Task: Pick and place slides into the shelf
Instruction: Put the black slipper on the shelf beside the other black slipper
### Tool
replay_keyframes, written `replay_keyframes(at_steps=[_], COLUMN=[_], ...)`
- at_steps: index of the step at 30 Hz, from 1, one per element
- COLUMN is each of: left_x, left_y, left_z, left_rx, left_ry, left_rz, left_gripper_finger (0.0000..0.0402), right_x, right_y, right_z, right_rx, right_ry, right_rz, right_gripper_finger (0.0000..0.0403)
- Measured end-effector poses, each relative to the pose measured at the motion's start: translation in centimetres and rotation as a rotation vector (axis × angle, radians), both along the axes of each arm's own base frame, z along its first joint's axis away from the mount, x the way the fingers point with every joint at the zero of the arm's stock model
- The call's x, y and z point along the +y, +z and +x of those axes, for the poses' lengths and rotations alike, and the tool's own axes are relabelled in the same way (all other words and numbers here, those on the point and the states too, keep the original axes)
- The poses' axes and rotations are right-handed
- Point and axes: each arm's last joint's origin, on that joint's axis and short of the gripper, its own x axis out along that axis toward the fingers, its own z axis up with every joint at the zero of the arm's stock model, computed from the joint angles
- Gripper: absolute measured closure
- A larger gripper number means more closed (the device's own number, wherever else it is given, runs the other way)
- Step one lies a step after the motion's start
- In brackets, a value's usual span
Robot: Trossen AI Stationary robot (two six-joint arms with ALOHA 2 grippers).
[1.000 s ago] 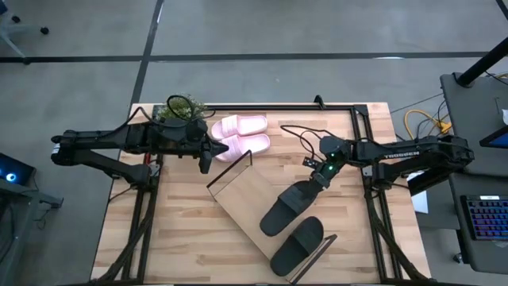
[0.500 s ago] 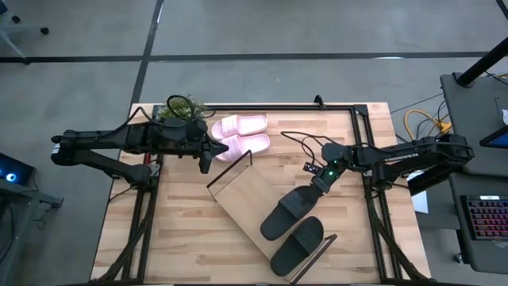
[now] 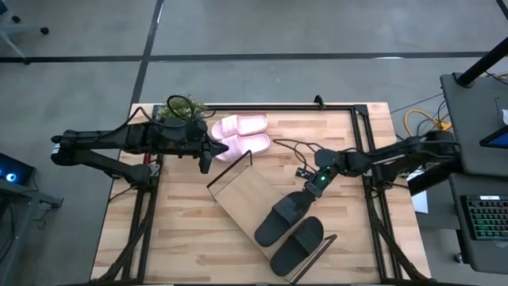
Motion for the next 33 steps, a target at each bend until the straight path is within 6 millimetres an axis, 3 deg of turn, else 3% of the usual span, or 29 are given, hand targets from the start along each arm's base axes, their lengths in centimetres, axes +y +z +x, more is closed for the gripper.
replay_keyframes(at_steps=[6, 33], left_x=[0.0, 0.0], left_y=[0.0, 0.0], left_z=[0.0, 0.0], left_rx=[0.000, 0.000], left_ry=[-0.002, -0.008], left_rz=[-0.002, -0.004], left_gripper_finger=[0.0402, 0.0402], right_x=[0.2, 1.2], right_y=[-0.8, -2.0], right_z=[1.2, 0.4], right_rx=[-0.033, 0.122], right_ry=[0.006, 0.042], right_rz=[0.040, 0.035], right_gripper_finger=[0.0394, 0.0394])
